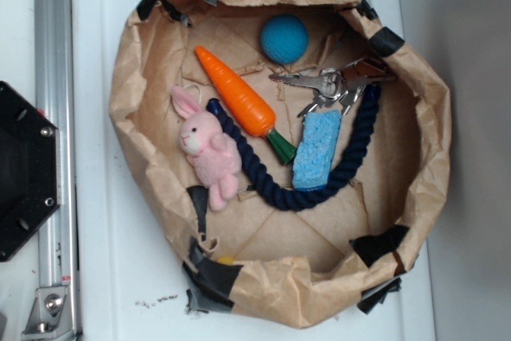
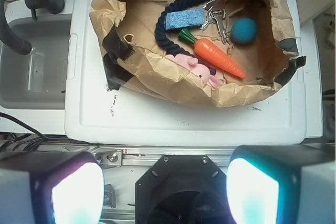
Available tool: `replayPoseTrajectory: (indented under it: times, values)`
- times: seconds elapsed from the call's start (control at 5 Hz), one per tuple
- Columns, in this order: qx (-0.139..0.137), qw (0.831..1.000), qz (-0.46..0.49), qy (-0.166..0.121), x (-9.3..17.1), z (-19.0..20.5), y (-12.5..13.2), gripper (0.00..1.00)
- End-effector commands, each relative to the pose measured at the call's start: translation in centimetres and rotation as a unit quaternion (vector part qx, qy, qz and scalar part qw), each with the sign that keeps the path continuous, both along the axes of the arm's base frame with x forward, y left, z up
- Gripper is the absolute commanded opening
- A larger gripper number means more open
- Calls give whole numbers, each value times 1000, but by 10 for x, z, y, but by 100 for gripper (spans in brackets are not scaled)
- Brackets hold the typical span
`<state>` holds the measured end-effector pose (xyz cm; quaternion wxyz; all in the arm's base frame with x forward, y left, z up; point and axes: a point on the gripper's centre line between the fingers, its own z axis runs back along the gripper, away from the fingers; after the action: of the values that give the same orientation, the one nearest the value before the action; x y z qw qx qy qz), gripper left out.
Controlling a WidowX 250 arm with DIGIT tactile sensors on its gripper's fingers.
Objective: Grab the blue sponge.
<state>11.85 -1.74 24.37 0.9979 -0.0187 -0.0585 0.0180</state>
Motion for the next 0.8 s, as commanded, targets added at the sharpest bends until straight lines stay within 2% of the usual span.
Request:
replayPoseTrajectory:
  times: [0.0,0.2,0.4,0.6]
  values:
    - [0,1000,0,0,0,0,0,100]
    - [-32,994,98,-44,40,0,21,100]
    - [-61,987,137,-52,83,-26,35,100]
    - [-76,970,225,-58,110,-62,38,100]
